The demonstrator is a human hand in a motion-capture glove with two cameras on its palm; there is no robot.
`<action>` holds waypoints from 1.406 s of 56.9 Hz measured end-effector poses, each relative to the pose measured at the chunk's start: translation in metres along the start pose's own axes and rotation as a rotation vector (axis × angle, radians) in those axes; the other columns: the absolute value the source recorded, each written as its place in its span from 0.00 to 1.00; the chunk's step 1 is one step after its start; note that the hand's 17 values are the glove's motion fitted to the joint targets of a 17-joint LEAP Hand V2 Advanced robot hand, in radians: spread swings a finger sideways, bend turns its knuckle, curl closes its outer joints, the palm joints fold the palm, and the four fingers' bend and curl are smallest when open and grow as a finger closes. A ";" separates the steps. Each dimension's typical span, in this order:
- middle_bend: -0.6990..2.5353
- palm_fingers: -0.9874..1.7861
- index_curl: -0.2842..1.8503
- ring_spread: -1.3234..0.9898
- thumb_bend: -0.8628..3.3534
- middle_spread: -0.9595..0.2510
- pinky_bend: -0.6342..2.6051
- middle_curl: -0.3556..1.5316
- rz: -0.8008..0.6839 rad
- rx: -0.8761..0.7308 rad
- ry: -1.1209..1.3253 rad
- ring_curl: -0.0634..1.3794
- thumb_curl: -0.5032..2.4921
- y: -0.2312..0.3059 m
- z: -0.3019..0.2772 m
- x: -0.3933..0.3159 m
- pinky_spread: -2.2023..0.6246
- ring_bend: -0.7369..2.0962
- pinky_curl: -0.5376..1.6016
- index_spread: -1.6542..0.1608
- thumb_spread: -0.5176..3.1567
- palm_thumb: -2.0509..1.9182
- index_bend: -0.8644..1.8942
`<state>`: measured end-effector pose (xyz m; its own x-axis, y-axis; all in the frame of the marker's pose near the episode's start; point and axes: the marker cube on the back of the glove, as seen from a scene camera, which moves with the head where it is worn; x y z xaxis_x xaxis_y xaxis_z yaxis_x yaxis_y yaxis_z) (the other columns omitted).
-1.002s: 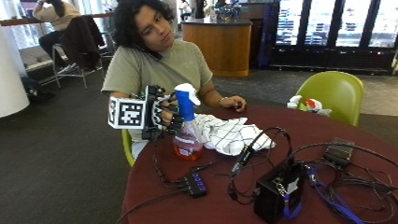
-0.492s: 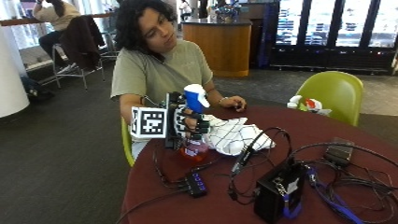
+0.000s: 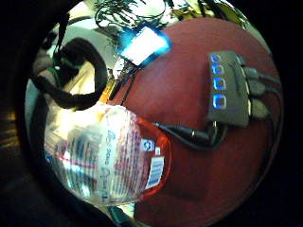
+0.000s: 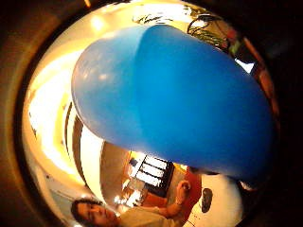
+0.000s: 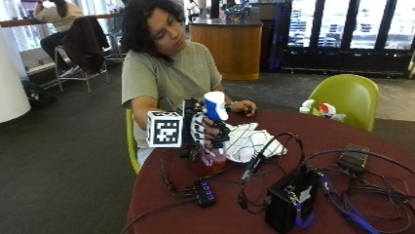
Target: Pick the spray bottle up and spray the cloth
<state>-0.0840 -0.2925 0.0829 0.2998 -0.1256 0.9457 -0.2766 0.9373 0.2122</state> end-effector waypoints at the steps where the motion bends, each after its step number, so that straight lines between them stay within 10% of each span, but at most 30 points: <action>1: 0.38 0.68 0.20 0.52 0.20 0.73 0.30 0.42 0.008 0.007 -0.011 0.29 0.30 0.002 -0.002 -0.002 0.79 0.47 0.40 0.78 0.38 0.71 0.37; 17: 0.36 0.79 0.28 0.51 0.21 0.69 0.29 0.43 -0.083 0.157 -0.069 0.32 0.34 0.022 -0.041 -0.070 0.75 0.44 0.42 0.77 0.31 0.79 0.39; 49: 0.38 0.83 0.37 0.49 0.20 0.66 0.33 0.47 0.110 -0.956 0.917 0.37 0.39 0.060 0.018 -0.153 0.70 0.47 0.45 0.76 0.24 0.77 0.39; 80: 0.39 0.83 0.40 0.49 0.20 0.66 0.34 0.47 0.414 -1.249 1.284 0.37 0.41 0.079 0.114 -0.056 0.70 0.46 0.45 0.76 0.25 0.77 0.38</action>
<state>-0.2262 -0.2489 0.0748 0.9931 -0.1169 0.0074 0.0745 0.5812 -0.8104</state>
